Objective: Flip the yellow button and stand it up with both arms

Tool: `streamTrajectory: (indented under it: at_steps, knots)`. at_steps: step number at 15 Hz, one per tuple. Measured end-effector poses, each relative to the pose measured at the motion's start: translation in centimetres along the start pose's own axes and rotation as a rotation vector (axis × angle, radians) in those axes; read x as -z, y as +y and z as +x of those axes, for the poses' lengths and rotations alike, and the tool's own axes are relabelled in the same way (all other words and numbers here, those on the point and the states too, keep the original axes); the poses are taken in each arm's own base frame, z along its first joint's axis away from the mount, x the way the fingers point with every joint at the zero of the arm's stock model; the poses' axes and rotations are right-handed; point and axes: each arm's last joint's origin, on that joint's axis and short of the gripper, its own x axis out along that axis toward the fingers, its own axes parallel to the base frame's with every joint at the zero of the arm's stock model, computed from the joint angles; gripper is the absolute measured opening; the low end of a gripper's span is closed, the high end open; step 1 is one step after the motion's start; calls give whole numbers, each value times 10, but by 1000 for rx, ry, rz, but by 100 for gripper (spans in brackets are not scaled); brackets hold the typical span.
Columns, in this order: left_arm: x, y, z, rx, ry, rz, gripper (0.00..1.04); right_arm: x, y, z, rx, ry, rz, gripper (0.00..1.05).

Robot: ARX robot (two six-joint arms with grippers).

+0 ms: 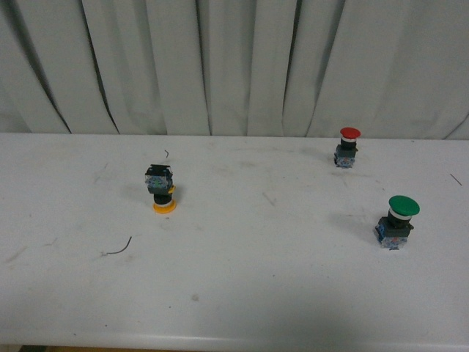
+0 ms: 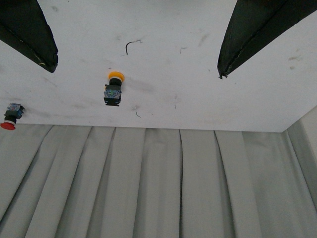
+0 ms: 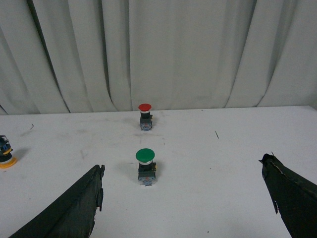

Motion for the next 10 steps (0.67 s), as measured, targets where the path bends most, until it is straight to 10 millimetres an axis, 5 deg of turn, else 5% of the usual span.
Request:
streamTrajectory:
  at_steps: [10]
  knots:
    - [0, 0, 0, 0, 0, 0, 98, 0, 0, 0, 0, 0, 0, 98]
